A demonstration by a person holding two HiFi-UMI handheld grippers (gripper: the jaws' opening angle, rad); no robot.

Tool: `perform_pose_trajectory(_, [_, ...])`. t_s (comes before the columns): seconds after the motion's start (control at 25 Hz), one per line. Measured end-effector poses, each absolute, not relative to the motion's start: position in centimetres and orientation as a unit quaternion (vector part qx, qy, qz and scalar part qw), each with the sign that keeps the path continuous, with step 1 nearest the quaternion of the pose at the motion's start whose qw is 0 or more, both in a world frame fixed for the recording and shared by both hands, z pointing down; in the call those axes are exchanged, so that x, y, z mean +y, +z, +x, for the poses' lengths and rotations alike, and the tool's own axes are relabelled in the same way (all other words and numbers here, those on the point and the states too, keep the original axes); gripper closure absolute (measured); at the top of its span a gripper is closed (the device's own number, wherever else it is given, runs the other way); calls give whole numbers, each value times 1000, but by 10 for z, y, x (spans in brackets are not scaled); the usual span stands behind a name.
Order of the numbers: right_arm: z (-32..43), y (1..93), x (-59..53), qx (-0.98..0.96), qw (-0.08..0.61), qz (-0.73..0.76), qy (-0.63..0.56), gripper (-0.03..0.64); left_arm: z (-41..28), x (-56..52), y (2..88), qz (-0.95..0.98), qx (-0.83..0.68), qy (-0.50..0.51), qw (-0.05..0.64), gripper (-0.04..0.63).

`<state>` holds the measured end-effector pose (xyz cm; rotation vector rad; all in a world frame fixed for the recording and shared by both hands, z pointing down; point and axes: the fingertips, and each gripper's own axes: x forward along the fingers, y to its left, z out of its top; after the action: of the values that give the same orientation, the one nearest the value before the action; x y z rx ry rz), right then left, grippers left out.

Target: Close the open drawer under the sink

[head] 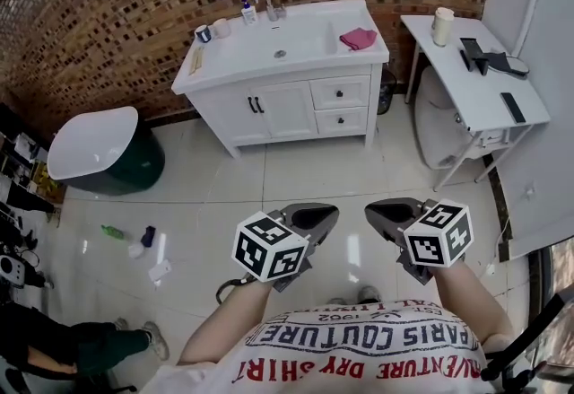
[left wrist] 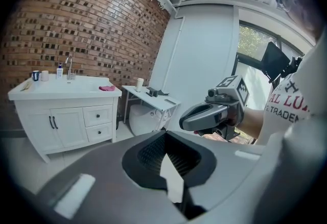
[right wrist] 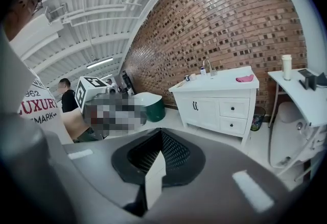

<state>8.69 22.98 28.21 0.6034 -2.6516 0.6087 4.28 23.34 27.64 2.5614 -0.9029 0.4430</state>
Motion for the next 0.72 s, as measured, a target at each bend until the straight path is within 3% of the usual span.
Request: perform_pose_trajectory(0.72, [80, 288, 264, -935, 177, 220, 214, 611, 31, 272, 266, 917, -330, 146, 171, 606])
